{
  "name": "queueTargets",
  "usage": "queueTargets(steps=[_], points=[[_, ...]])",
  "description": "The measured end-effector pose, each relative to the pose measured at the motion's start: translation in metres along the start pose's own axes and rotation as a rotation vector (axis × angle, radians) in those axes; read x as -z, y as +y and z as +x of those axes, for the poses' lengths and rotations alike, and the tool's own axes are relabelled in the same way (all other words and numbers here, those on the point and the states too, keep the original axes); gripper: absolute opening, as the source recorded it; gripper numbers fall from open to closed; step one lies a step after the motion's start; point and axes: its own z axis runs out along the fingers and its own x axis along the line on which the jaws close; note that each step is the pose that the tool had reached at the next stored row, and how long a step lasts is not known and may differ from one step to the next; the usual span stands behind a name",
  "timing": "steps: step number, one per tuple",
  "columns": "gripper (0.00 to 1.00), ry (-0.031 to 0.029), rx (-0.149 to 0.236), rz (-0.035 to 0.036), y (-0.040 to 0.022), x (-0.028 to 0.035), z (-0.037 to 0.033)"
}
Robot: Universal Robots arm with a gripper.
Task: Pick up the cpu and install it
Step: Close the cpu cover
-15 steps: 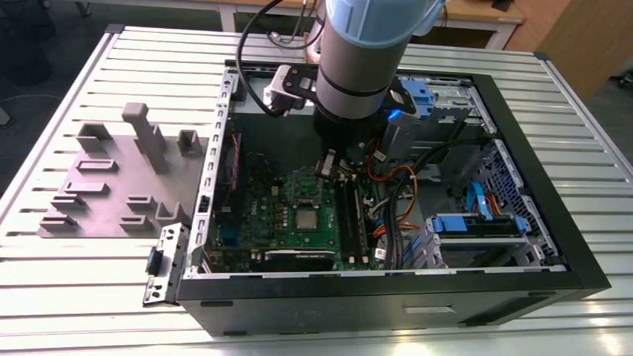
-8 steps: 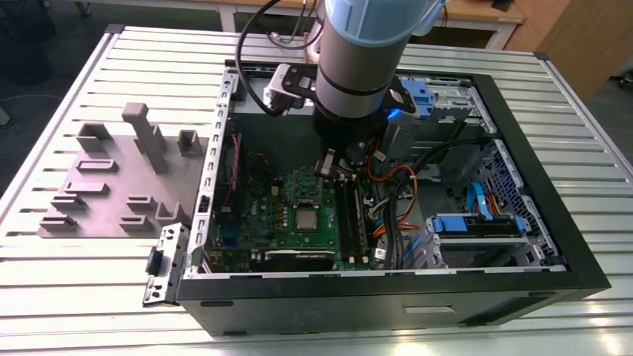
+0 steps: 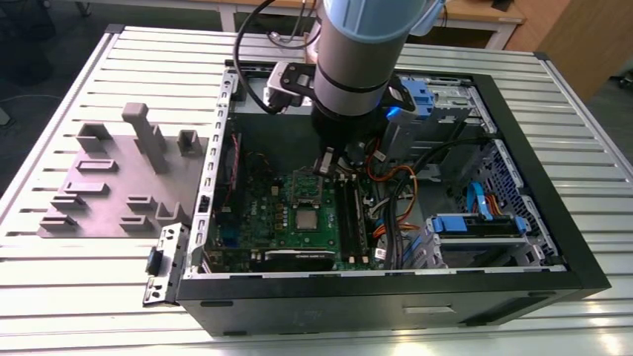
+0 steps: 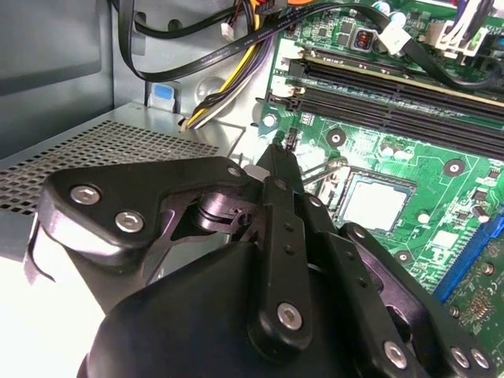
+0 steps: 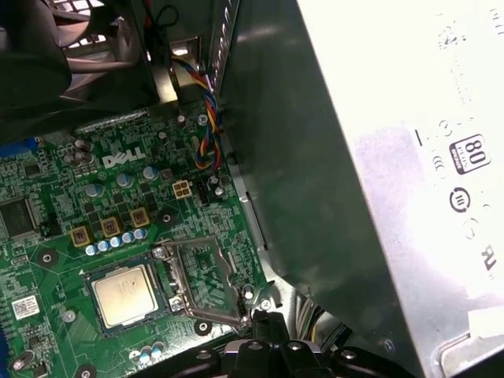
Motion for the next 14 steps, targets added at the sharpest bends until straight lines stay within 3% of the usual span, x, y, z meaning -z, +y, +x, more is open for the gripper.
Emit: queueTargets(steps=[10, 14], points=[[0.11, 0.0, 0.0, -0.0004, 0.0006, 0.0019, -0.0002], [0.11, 0.0015, -0.001, -0.004, 0.0011, 0.0021, 0.0]])
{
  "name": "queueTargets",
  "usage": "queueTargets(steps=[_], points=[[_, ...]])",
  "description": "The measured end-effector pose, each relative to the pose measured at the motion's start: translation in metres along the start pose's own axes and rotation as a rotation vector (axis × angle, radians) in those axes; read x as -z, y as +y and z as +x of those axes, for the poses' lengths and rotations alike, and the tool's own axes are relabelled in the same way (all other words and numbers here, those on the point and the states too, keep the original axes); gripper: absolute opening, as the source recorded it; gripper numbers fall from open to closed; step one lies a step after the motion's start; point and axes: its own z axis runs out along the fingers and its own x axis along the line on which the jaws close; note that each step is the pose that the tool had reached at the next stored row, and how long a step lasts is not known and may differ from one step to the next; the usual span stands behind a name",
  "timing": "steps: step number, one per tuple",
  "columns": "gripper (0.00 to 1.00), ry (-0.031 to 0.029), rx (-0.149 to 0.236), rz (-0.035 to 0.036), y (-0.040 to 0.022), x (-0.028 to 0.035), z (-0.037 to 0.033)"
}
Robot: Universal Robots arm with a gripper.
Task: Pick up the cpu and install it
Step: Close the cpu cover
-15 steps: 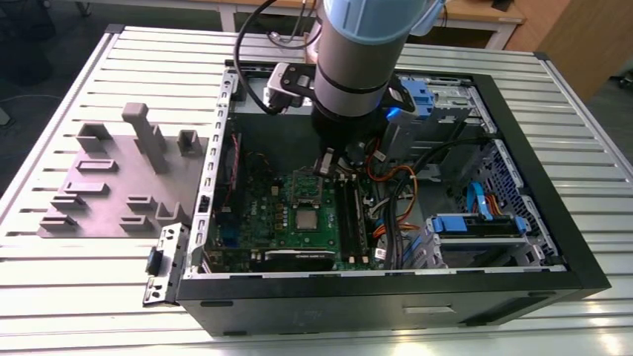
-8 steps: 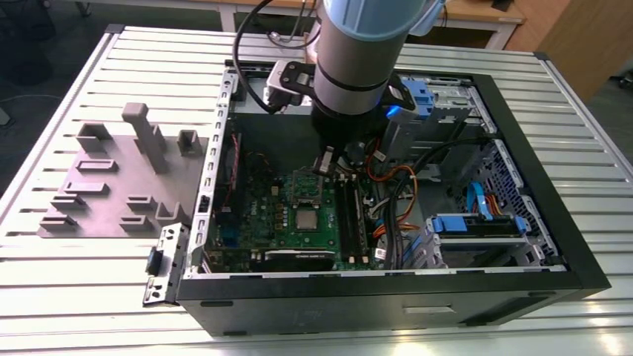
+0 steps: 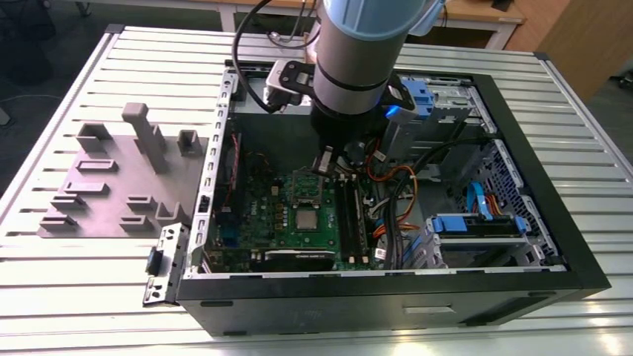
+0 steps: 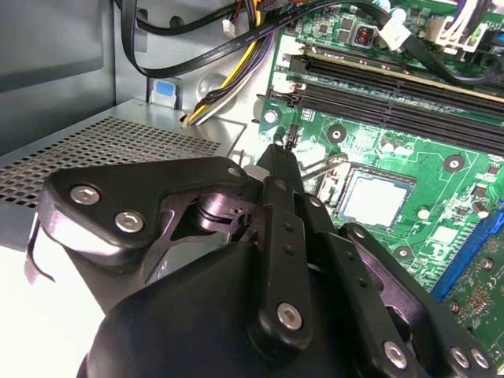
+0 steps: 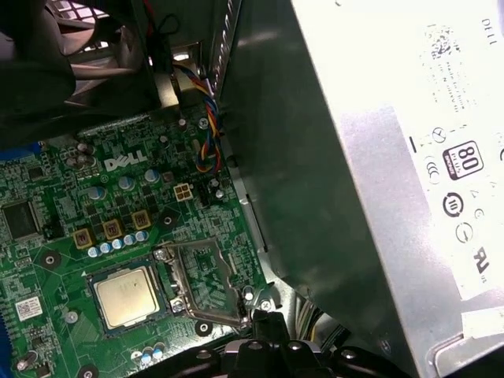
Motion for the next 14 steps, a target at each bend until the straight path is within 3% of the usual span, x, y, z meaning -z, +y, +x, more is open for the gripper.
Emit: queueTargets(steps=[7, 14], points=[[0.11, 0.0046, -0.003, -0.0136, 0.0001, 0.0007, -0.0002], [0.11, 0.0052, -0.003, -0.0149, 0.0001, 0.0016, -0.0003]])
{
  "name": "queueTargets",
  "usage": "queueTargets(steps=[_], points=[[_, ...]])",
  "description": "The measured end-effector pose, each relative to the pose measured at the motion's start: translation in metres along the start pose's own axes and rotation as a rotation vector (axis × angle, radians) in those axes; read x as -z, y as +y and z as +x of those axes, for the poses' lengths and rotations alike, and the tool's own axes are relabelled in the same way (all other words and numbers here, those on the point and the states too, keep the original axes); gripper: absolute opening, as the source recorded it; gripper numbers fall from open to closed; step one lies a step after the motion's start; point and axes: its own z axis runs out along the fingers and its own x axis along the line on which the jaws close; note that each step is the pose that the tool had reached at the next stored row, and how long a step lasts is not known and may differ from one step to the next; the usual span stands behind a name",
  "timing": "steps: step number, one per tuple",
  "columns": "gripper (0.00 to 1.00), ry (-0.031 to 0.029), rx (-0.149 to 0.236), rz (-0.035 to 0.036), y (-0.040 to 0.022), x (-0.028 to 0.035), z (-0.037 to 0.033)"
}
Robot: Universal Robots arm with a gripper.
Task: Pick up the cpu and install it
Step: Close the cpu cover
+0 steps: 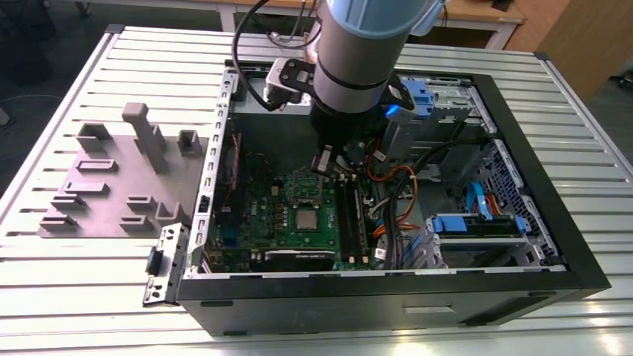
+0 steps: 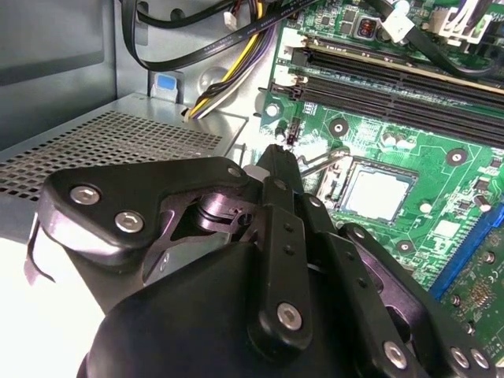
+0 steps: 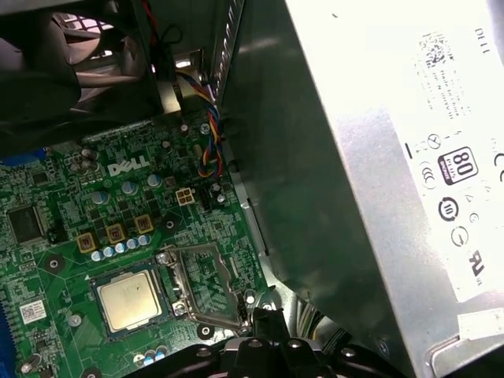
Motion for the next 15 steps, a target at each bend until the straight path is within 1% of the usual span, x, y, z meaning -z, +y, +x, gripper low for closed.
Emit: queueTargets(steps=[7, 8, 9, 15], points=[[0.11, 0.0006, -0.001, -0.0026, 0.0001, 0.0013, -0.0003], [0.11, 0.0013, -0.001, -0.0042, 0.0002, 0.0018, -0.0004], [0.11, 0.0014, -0.001, -0.0044, 0.0003, 0.003, -0.0006], [0.11, 0.0025, -0.001, -0.0041, 0.0001, 0.0032, -0.0002]])
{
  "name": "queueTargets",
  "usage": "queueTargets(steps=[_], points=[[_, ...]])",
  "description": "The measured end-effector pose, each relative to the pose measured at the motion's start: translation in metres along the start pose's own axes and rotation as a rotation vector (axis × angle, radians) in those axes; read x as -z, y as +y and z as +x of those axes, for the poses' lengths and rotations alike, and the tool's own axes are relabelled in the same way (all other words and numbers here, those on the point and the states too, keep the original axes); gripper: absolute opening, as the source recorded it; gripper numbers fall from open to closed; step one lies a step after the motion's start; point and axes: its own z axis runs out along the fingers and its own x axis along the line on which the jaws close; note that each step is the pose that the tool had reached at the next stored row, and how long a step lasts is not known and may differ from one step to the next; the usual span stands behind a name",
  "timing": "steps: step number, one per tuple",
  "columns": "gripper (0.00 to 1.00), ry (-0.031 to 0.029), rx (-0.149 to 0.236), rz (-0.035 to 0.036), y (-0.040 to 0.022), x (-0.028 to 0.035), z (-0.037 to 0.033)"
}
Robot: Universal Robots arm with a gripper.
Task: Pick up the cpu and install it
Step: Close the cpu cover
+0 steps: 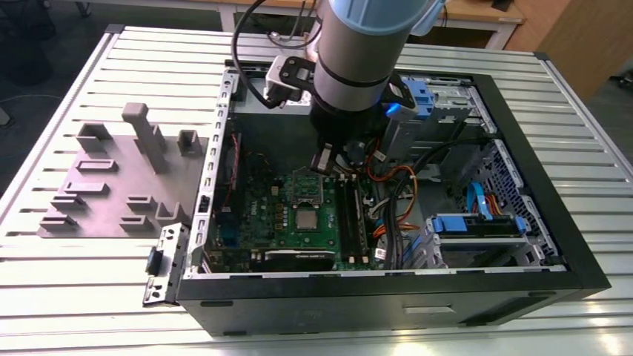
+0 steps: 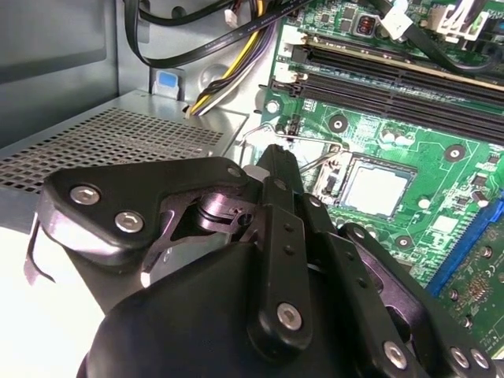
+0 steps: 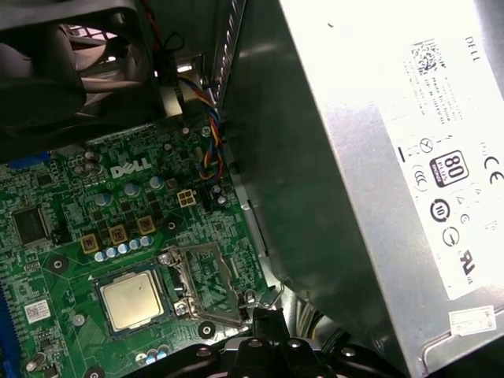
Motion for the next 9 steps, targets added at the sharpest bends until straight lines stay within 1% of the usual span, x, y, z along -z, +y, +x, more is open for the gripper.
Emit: queueTargets(steps=[3, 5, 6, 9], points=[[0.11, 0.0026, 0.0, 0.001, -0.0003, 0.0001, 0.0008], [0.11, 0.0059, 0.0, 0.0022, -0.0006, 0.0003, 0.0016], [0.11, 0.0092, 0.0, 0.0033, -0.0011, 0.0006, 0.003], [0.11, 0.0098, 0.001, 0.0034, -0.0018, 0.0011, 0.0052]])
